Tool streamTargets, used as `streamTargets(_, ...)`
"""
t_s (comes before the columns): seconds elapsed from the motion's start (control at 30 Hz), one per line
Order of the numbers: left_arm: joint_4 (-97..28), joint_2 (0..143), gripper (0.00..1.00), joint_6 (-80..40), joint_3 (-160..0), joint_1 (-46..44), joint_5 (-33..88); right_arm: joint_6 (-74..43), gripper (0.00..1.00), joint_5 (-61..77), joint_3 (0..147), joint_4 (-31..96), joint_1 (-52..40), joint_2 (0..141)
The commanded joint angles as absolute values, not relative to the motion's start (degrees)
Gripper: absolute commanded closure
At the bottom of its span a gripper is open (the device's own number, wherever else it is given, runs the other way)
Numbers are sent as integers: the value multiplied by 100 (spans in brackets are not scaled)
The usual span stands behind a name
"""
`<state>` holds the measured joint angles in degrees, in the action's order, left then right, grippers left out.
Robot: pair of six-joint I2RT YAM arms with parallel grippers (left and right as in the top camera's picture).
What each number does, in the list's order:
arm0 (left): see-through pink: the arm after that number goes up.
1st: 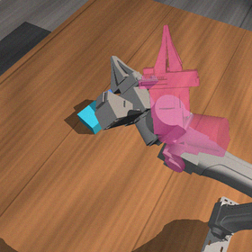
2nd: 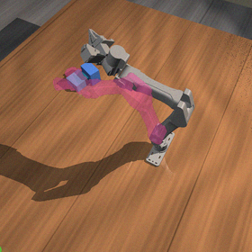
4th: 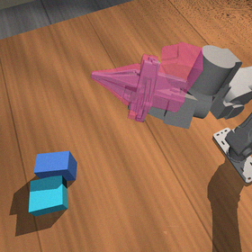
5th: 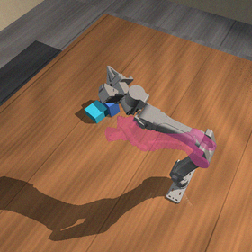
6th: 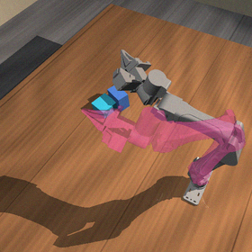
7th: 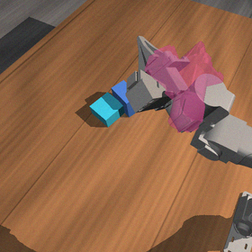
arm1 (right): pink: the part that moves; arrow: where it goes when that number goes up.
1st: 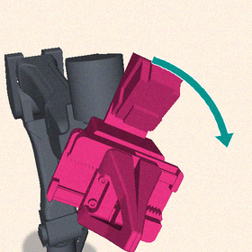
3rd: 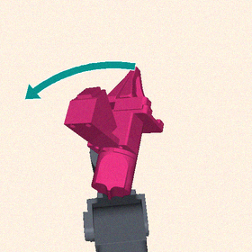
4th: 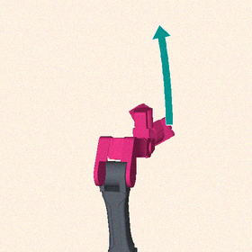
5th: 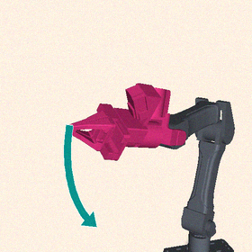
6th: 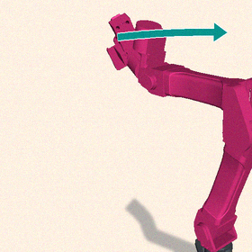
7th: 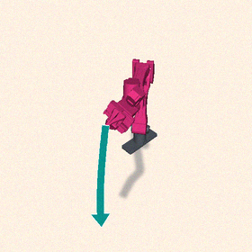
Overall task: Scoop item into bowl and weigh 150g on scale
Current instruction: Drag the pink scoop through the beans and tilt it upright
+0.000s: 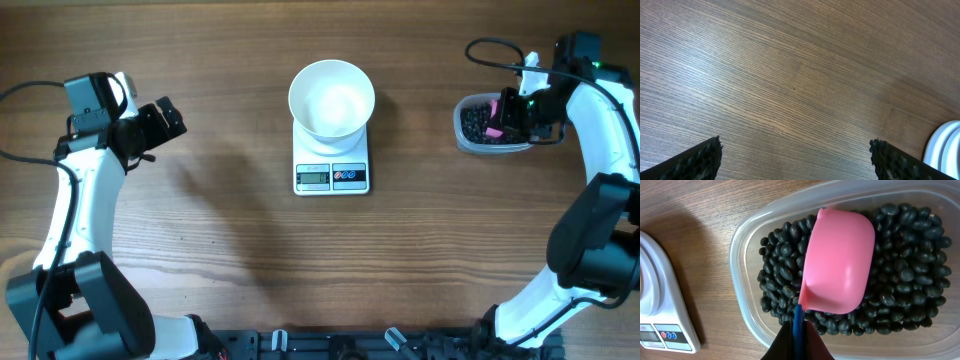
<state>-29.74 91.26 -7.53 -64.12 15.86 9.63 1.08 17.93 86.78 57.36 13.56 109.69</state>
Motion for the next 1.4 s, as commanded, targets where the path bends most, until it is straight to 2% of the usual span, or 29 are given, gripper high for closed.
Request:
streamTargets(0.0, -2958, 9000, 0, -622, -6418, 1592, 930, -60, 96, 1678, 8462, 6003, 1273, 11306)
streamTargets(0.33, -2958, 9000, 0, -622, -6418, 1592, 930, -458, 96, 1345, 8460, 5839, 1273, 11316)
streamTargets(0.6, -2958, 9000, 0, -622, -6418, 1592, 930, -451, 96, 3218, 8462, 5822, 1566, 11316)
streamTargets(0.9, -2958, 9000, 0, -622, -6418, 1592, 930, 156, 96, 3774, 8460, 6049, 1988, 11316)
streamTargets(1.2, -2958, 9000, 0, -622, -6418, 1592, 930, 325, 96, 3743, 8462, 6069, 2497, 11316)
streamTargets(1.37, -2958, 9000, 0, -622, -6418, 1592, 930, 447, 96, 4163, 8460, 5916, 2746, 11332)
